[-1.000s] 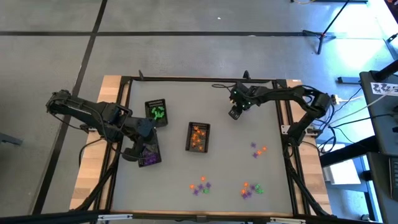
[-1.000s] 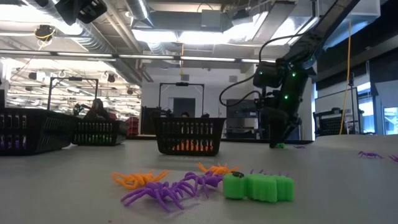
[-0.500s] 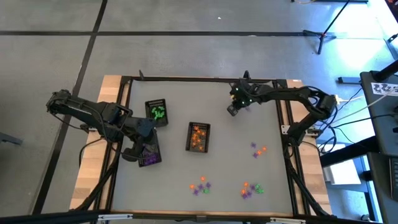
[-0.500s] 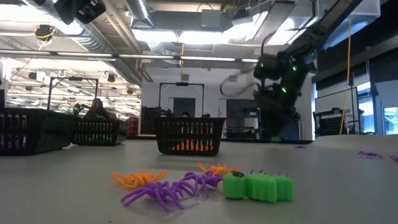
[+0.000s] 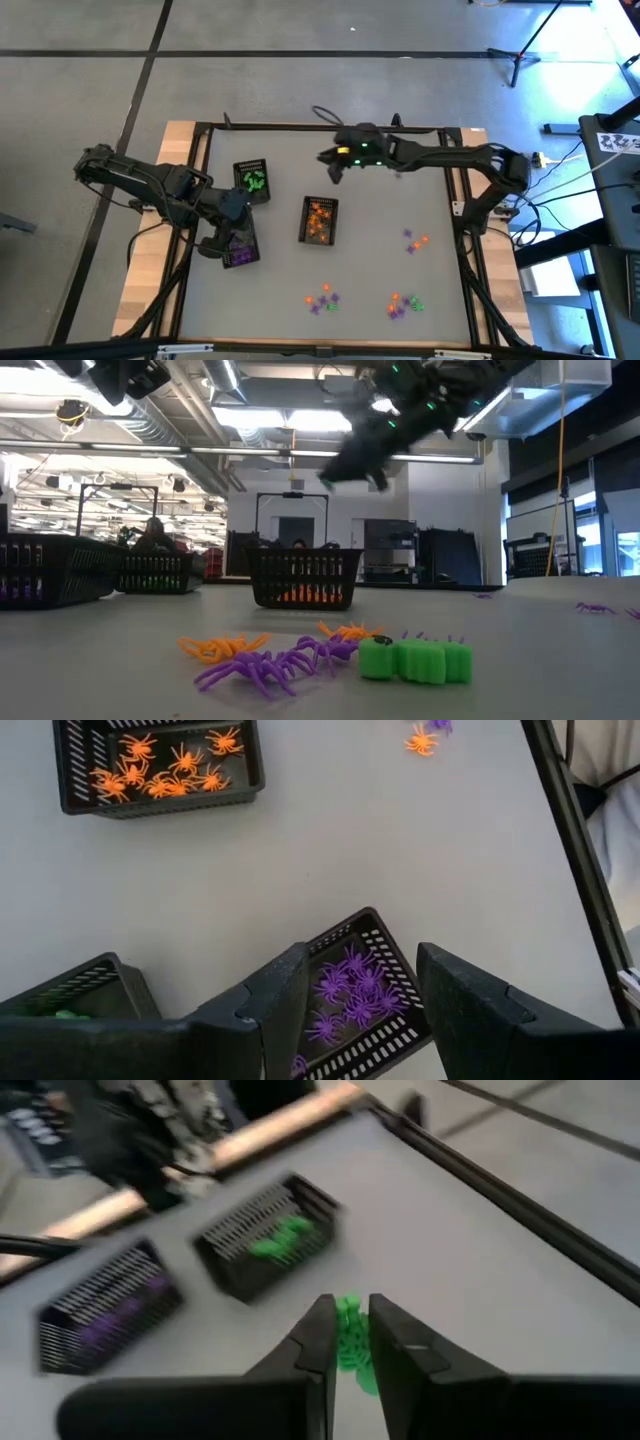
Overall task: Sort Halloween decoration
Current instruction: Put the green alien toy into the top left black basket
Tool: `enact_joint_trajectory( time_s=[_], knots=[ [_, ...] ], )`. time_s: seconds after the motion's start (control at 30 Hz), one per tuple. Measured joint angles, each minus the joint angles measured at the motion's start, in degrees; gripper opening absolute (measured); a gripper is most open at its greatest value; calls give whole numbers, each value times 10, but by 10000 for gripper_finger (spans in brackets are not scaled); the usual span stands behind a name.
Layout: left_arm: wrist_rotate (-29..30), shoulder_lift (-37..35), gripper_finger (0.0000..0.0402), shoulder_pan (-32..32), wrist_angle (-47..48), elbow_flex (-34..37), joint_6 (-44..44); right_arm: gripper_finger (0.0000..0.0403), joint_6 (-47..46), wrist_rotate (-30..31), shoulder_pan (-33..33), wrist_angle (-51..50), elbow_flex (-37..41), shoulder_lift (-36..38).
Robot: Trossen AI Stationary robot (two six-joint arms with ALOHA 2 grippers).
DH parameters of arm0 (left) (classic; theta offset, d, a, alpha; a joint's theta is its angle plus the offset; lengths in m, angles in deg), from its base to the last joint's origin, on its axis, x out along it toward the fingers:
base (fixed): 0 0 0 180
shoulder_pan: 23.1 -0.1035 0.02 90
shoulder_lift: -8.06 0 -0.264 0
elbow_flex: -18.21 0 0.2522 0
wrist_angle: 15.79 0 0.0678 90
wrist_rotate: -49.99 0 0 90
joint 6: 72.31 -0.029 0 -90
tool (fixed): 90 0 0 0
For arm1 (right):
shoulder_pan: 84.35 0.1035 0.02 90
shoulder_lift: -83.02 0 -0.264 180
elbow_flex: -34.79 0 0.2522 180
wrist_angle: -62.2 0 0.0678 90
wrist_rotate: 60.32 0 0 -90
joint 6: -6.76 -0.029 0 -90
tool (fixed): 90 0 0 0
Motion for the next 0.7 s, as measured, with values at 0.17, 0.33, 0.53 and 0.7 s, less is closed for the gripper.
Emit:
enact_joint_trajectory(
  time_s=[0.17,0.33,0.53,0.7],
  knots=[
    [4,-20,179,-1,24,-1,6,55,7,0,36,-6,-124,-84],
    [27,-50,179,0,76,-7,84,57,29,-5,57,-27,-272,-199],
    [26,-63,179,3,94,-8,97,57,21,-54,56,-67,-430,-331],
    [26,-63,179,5,94,-8,97,59,13,-90,54,-74,-503,-407]
  ],
)
